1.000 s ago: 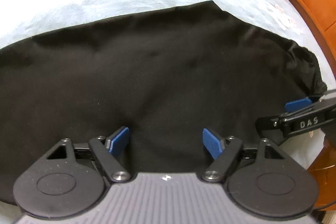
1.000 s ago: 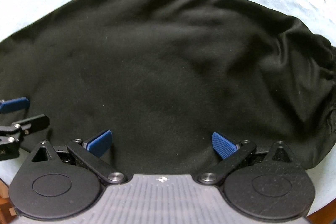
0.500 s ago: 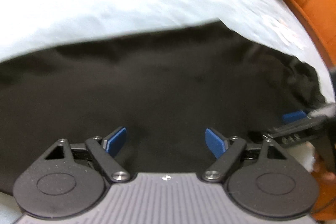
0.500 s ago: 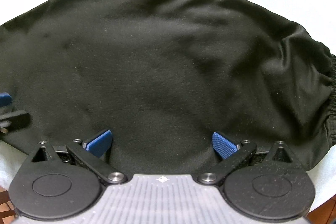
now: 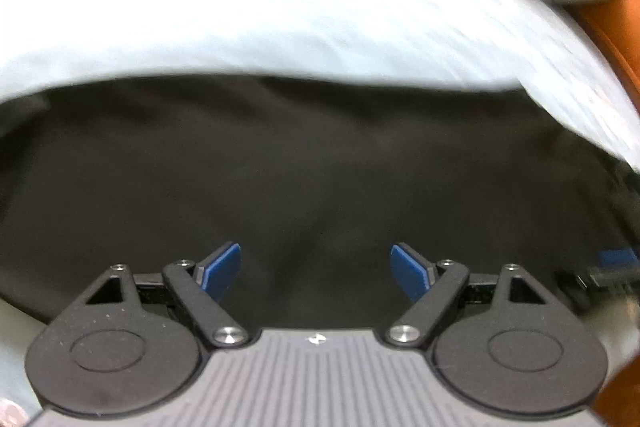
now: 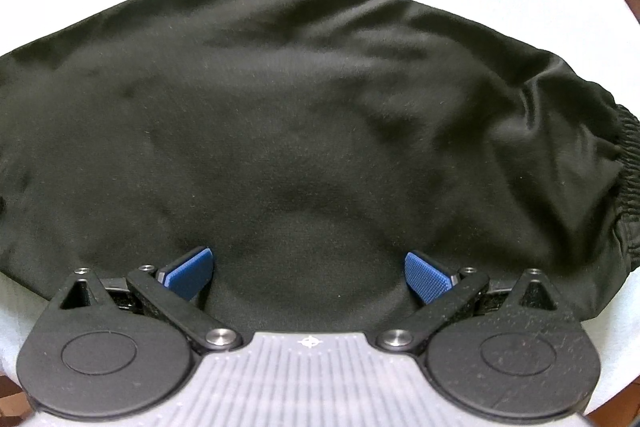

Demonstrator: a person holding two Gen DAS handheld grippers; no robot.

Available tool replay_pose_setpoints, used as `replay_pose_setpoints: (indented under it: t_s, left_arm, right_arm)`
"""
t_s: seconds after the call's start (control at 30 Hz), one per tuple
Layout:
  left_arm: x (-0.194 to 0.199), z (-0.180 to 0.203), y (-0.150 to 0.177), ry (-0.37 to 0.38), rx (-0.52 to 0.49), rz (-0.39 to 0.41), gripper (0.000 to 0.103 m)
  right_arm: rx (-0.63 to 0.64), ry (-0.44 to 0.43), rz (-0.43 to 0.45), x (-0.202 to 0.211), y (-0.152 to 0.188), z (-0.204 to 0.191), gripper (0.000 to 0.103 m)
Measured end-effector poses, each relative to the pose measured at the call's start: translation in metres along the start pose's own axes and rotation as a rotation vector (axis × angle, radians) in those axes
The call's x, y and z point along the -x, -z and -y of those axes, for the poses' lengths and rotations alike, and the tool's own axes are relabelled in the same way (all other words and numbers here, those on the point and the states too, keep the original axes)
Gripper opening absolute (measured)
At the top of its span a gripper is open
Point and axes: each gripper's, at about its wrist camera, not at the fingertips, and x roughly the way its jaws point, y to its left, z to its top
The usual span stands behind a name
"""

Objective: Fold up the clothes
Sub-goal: 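Move the open left gripper back toward the elastic cuff, then roll the left gripper sideways and lower it onto the elastic cuffs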

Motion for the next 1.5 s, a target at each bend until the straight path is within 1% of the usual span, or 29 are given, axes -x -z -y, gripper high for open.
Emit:
replay_pose_setpoints:
  t_s: [0.1, 0.2, 0.27, 0.3, 0.4, 0.43, 0.5, 0.57, 0.6, 0.67, 0.77, 0.8, 0.9, 1.0, 1.1, 1.2, 1.27, 1.4, 1.47, 1.5]
  left_arm:
    - [0.0, -0.039, -0.01, -0.087, 0.089, 0.042, 0.082]
    - [0.001, -0.073, -0.009, -0.197, 0.132, 0.087, 0.082]
    - [0.003, -0.095, -0.009, -0.247, 0.142, 0.121, 0.082]
    - [0.003, -0.106, -0.009, -0.265, 0.153, 0.13, 0.082]
    - [-0.007, -0.144, -0.005, -0.292, 0.252, 0.098, 0.082]
    - [-0.007, -0.155, -0.003, -0.292, 0.282, 0.088, 0.085]
    - [-0.003, -0.169, -0.002, -0.29, 0.331, 0.09, 0.085]
    - [0.004, -0.175, -0.005, -0.323, 0.345, 0.062, 0.081]
    - [0.009, -0.176, -0.008, -0.321, 0.344, 0.079, 0.081]
    - [0.019, -0.178, -0.016, -0.29, 0.329, 0.147, 0.083]
    - [0.014, -0.188, -0.028, -0.255, 0.332, 0.164, 0.083]
    - [0.007, -0.192, -0.031, -0.249, 0.34, 0.151, 0.083]
    - [-0.011, -0.208, -0.035, -0.327, 0.353, 0.114, 0.082]
    - [-0.006, -0.224, -0.036, -0.324, 0.393, 0.141, 0.081]
    - [0.012, -0.213, -0.041, -0.292, 0.39, 0.168, 0.081]
    - [0.024, -0.195, -0.049, -0.215, 0.324, 0.222, 0.082]
    - [0.019, -0.187, -0.06, -0.181, 0.274, 0.231, 0.083]
    - [-0.009, -0.186, -0.074, -0.2, 0.222, 0.204, 0.083]
    - [-0.024, -0.195, -0.077, -0.26, 0.232, 0.181, 0.083]
    - [-0.03, -0.201, -0.077, -0.272, 0.243, 0.167, 0.083]
  right_arm:
    - [-0.01, 0.006, 0.005, -0.002, 0.0, 0.0, 0.103]
    - [-0.021, 0.014, 0.008, -0.006, 0.003, 0.0, 0.103]
    - [-0.024, 0.018, 0.007, -0.008, 0.004, 0.001, 0.103]
    - [-0.025, 0.019, 0.007, -0.009, 0.004, 0.001, 0.103]
    - [-0.027, 0.021, 0.005, -0.012, 0.003, 0.001, 0.103]
    - [-0.026, 0.021, 0.003, -0.013, 0.003, 0.001, 0.103]
    - [-0.026, 0.021, 0.0, -0.015, 0.002, 0.002, 0.103]
    - [-0.026, 0.022, -0.011, -0.017, 0.0, 0.002, 0.103]
    - [-0.026, 0.023, -0.018, -0.018, -0.002, 0.002, 0.103]
    - [-0.028, 0.025, -0.032, -0.021, -0.005, 0.002, 0.103]
    - [-0.035, 0.029, -0.034, -0.024, -0.006, 0.003, 0.103]
    - [-0.037, 0.031, -0.032, -0.025, -0.006, 0.003, 0.103]
    - [-0.043, 0.035, -0.025, -0.027, -0.006, 0.003, 0.103]
    - [-0.043, 0.037, -0.025, -0.03, -0.007, 0.004, 0.103]
    - [-0.043, 0.035, -0.021, -0.033, -0.007, 0.005, 0.103]
    - [-0.045, 0.031, -0.022, -0.036, -0.008, 0.007, 0.103]
    - [-0.048, 0.032, -0.018, -0.038, -0.008, 0.007, 0.103]
    - [-0.059, 0.04, -0.006, -0.042, -0.008, 0.008, 0.103]
    - [-0.06, 0.04, -0.003, -0.044, -0.009, 0.009, 0.103]
    - [-0.061, 0.04, -0.001, -0.046, -0.009, 0.009, 0.103]
